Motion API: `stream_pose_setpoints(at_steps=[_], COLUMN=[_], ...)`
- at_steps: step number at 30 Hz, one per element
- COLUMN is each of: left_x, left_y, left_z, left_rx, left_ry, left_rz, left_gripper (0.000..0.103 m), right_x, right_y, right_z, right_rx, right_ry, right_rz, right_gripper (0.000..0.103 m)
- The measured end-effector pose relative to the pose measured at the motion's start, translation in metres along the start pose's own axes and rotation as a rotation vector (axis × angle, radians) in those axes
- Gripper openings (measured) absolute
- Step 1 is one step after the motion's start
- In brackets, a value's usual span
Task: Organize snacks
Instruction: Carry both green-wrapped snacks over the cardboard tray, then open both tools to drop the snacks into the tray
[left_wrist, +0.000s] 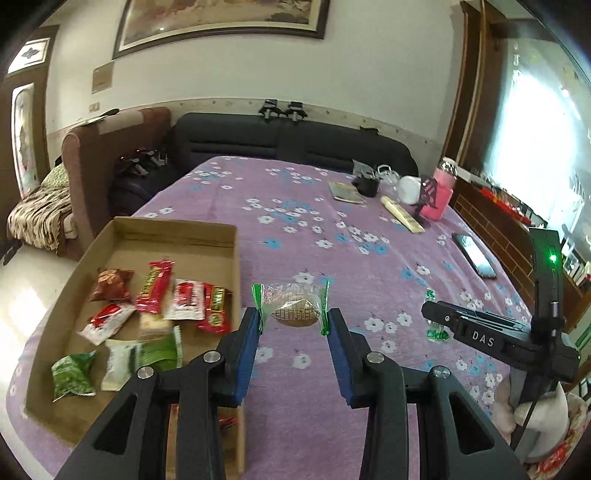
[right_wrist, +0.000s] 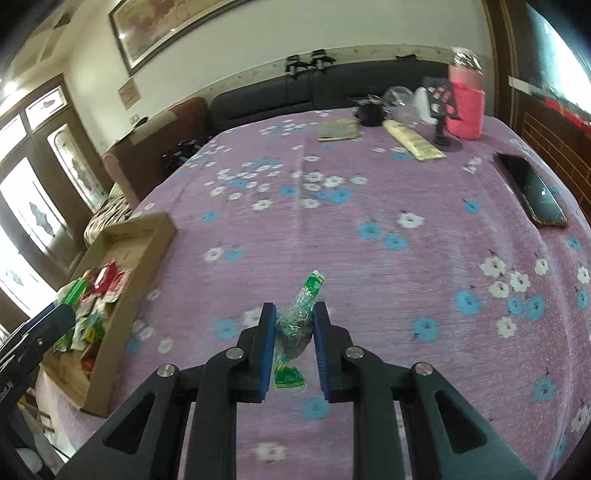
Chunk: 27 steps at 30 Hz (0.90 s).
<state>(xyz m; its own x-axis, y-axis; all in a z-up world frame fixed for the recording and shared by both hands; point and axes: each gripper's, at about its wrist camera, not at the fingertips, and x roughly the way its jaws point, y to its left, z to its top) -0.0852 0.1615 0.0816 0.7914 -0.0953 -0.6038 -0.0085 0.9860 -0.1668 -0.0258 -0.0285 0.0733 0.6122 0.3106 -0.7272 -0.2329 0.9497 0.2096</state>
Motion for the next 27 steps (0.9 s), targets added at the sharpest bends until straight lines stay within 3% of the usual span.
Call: stream_pose_setpoints(at_steps=[16, 27], left_x=[-0.029, -0.030], left_y=[0.101, 0.136], left_z=[-0.024, -0.040], left_rx=[-0.182, -0.238], left_ry=[-0.027, 0.010], left_rz=[0.093, 0.120], left_gripper=[0.039, 0.040], right_x=[0.000, 0.026], right_y=[0.137, 0.209], right_z=[-0.010, -0.021], right_rx=[-0.225, -0.306], right_ry=[0.039, 0.123], right_rz=[0.146, 0.244], right_gripper=[0.019, 0.019])
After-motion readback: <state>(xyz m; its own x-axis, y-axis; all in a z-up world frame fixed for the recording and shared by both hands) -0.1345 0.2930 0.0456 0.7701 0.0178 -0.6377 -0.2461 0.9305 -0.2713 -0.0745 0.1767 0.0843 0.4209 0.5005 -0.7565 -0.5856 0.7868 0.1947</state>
